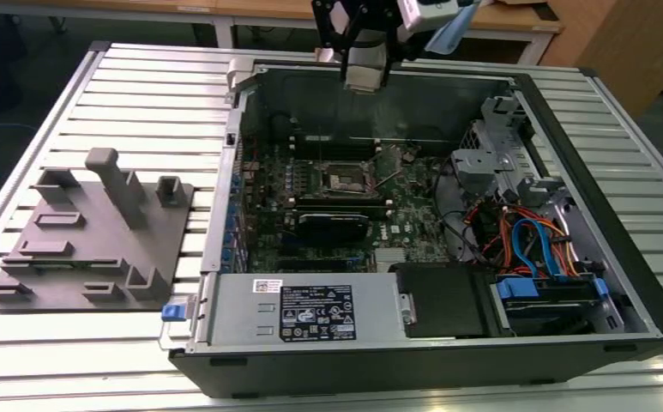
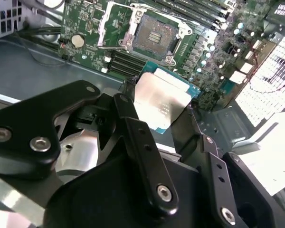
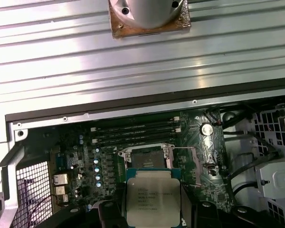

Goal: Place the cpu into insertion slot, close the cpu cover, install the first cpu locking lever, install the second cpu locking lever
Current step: 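Place the cpu into insertion slot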

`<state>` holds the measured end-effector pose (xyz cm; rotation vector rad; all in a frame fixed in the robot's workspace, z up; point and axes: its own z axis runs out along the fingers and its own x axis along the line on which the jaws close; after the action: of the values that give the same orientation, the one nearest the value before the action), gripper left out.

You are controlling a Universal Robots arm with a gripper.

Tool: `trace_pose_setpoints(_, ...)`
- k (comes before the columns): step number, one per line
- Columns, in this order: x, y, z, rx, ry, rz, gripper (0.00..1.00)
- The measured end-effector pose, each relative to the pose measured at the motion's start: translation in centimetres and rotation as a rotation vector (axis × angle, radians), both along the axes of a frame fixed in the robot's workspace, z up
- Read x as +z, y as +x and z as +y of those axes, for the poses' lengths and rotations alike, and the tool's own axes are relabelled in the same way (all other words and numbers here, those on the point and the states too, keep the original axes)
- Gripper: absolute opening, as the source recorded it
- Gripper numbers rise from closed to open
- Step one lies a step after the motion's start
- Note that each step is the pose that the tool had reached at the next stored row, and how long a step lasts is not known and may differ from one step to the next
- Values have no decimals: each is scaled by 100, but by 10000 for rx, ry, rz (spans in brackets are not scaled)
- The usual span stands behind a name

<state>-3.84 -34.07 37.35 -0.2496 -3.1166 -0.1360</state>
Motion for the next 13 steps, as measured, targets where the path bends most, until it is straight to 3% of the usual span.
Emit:
trace_pose_setpoints(8,-9,0,0,-1315,-10,1,54)
trace_pose_setpoints(13,-10,0,0,-1461,-9,0,54)
